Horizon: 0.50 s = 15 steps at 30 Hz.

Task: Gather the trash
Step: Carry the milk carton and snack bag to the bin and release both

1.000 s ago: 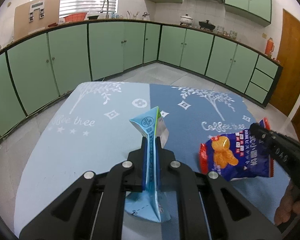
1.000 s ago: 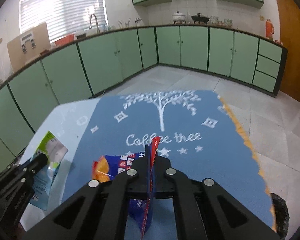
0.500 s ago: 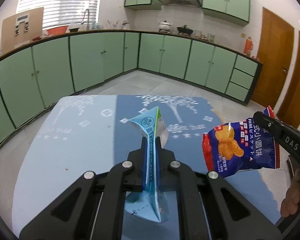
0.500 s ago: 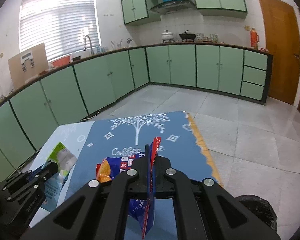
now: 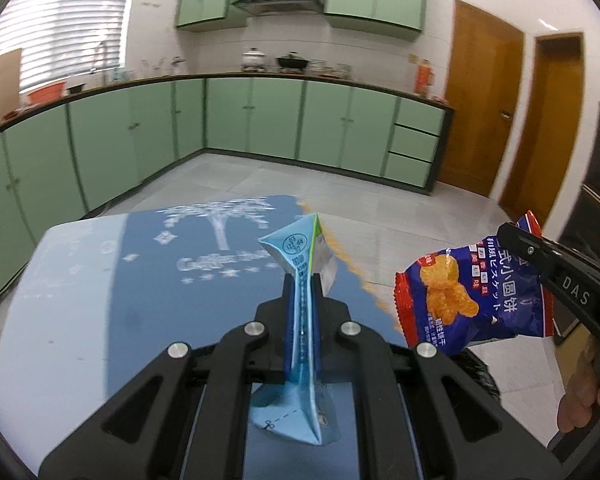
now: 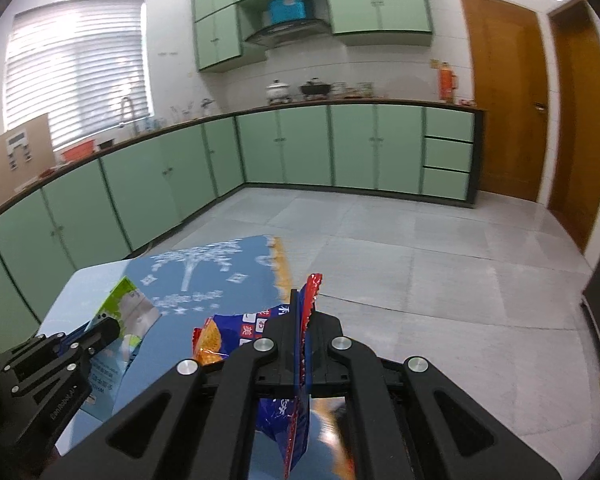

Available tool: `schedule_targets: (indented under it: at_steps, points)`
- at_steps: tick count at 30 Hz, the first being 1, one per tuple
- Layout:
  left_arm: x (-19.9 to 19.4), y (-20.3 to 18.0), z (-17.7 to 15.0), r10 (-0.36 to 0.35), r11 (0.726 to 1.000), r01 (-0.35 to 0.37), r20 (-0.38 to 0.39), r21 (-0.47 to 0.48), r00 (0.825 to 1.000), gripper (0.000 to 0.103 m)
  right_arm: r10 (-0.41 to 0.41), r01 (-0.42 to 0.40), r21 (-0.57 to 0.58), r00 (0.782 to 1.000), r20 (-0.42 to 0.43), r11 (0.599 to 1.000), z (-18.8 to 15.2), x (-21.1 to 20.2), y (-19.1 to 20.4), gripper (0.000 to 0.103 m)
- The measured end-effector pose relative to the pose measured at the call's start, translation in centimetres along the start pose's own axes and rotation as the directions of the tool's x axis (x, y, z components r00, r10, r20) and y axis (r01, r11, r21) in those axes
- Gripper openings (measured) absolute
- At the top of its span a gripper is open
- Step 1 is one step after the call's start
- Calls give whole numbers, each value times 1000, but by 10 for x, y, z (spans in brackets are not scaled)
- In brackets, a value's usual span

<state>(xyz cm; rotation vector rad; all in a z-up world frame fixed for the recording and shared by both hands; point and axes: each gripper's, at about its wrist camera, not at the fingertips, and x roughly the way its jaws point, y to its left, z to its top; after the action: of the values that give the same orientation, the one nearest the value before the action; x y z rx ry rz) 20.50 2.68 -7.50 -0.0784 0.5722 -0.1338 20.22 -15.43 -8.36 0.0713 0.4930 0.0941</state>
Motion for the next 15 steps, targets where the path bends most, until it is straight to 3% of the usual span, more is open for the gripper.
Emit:
schedule_targets:
  at_steps: [7,15]
  points:
    - [5,-68,-2,-110,992,110,-1,65,994,6,-110,109,45,994,10,993,-8,-32,-68,2]
    - [19,-137,-14,-229,966,231,-34,120,973,6,-220,219,95,975,-3,971,-25,-61,-134,2]
